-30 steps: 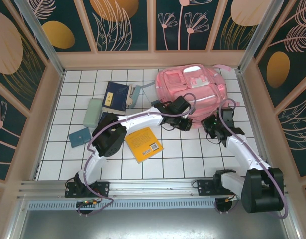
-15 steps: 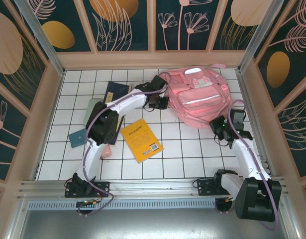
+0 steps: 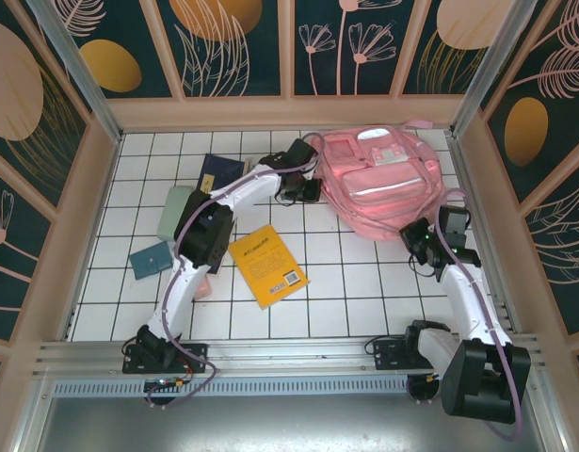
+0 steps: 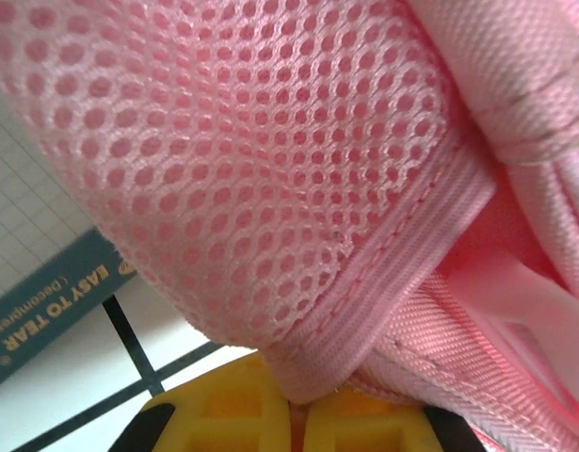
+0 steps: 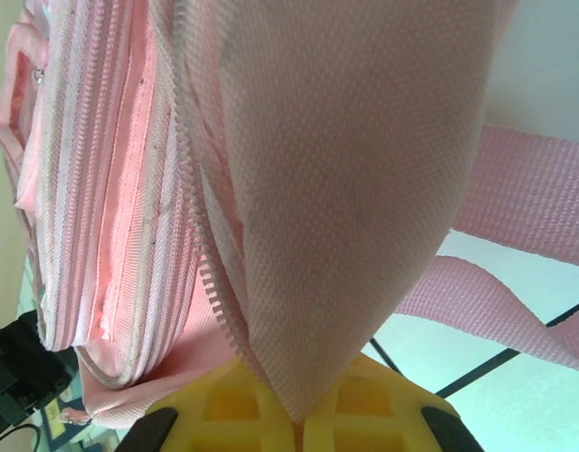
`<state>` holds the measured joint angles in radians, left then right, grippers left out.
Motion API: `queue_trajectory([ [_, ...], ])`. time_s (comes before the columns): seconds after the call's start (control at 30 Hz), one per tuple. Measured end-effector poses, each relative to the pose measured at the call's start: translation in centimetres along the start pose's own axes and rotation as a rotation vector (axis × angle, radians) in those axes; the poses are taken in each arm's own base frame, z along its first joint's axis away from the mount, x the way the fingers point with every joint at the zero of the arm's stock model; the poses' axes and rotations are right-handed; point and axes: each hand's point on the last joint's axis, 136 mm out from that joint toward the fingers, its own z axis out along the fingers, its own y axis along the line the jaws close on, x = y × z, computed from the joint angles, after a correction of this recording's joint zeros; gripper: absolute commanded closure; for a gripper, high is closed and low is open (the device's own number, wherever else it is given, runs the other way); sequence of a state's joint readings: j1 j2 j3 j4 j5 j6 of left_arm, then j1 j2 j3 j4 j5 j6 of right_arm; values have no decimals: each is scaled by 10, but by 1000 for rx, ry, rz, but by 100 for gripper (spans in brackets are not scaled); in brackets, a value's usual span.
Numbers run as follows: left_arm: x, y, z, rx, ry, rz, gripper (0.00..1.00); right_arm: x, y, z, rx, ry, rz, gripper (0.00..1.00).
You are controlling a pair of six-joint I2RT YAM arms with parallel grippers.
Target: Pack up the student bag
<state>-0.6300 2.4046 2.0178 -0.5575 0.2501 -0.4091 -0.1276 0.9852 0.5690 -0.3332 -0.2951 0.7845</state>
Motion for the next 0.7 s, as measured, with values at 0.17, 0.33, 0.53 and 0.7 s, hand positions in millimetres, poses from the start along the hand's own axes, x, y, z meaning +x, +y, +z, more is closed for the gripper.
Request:
queue_trajectory([
  [0.17, 12, 13, -7, -22, 4, -36, 62, -5, -17, 6, 77, -13, -30, 78],
  [0.33, -6, 33, -42, -74, -75, -75, 49, -10, -23, 3, 109, -35, -53, 49],
  [0.53, -24, 36, -101, -97, -208, -89, 39, -7, 5, -12, 71, -65, -143, 36],
  [0.7, -5, 48, -131, -128, -249, -138, 39, 15, 53, -19, -10, -50, -285, 35],
])
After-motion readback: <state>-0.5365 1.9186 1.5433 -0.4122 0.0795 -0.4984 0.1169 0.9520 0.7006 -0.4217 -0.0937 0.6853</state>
